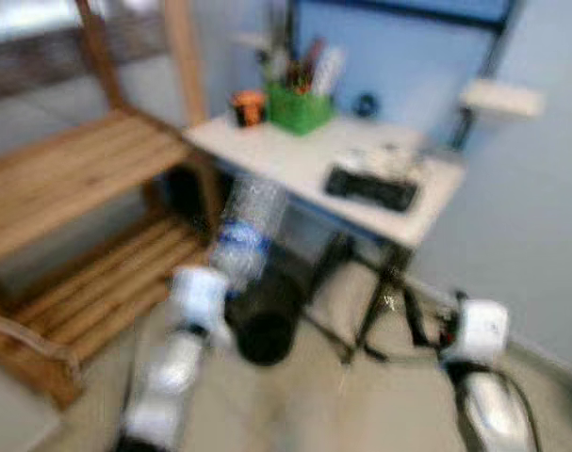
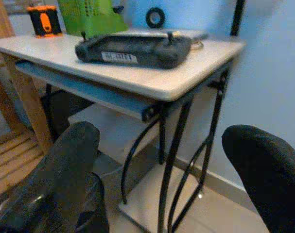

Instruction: Clean up the room

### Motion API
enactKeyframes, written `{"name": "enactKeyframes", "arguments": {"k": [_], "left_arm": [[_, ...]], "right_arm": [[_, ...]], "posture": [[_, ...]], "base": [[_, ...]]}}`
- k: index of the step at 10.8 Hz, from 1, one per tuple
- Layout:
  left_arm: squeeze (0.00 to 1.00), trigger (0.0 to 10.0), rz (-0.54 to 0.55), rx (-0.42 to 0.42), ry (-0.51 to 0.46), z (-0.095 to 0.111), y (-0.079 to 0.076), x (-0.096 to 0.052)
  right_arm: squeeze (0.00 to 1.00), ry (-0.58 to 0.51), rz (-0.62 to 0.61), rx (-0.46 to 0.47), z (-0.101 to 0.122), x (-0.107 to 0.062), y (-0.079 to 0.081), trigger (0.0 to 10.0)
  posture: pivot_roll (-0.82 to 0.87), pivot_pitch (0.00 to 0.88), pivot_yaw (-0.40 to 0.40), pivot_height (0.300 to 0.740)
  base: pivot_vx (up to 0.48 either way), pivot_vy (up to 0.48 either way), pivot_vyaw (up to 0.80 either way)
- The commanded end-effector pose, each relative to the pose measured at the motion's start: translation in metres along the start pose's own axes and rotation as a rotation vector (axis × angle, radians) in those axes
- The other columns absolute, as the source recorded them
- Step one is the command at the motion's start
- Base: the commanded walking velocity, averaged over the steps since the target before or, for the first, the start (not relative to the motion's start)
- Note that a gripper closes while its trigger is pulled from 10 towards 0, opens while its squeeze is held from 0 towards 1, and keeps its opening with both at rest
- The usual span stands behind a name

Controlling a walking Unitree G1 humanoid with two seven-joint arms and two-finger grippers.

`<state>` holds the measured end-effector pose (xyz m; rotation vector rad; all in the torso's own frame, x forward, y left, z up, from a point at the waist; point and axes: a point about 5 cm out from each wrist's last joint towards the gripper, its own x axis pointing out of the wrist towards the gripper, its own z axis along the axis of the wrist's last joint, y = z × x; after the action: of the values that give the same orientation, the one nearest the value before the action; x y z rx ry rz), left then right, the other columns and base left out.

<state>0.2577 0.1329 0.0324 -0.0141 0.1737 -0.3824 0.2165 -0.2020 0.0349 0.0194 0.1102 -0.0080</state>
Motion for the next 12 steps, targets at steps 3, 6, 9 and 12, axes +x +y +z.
{"name": "enactKeyframes", "arguments": {"k": [3,6,9,12], "left_arm": [[0.0,10.0,0.048,0.027,-0.03,0.006,0.015,-0.002],[0.0,10.0,0.07,0.103,0.072,-0.009,0.015,0.006],[0.0,10.0,0.159,0.15,0.35,-0.046,0.037,0.006],[0.0,10.0,0.267,0.185,0.457,-0.062,0.053,-0.008]], "right_arm": [[0.0,-0.032,0.019,0.018,0.009,0.006,0.005,10.0],[0.0,-0.037,0.039,0.017,0.015,0.003,0.0,10.0],[0.0,0.011,0.083,-0.021,0.019,-0.024,-0.014,10.0],[0.0,0.061,0.077,-0.08,0.031,-0.055,-0.037,10.0]], "posture": [[-0.05,0.0,-0.014,0.74],[-0.05,0.0,-0.046,0.74],[-0.13,0.042,-0.105,0.74],[-0.23,0.091,-0.155,0.74]], "base": [[0.424,0.0,0.0],[0.117,0.109,0.0],[0.0,0.0,0.0],[0.0,0.0,0.0]]}}
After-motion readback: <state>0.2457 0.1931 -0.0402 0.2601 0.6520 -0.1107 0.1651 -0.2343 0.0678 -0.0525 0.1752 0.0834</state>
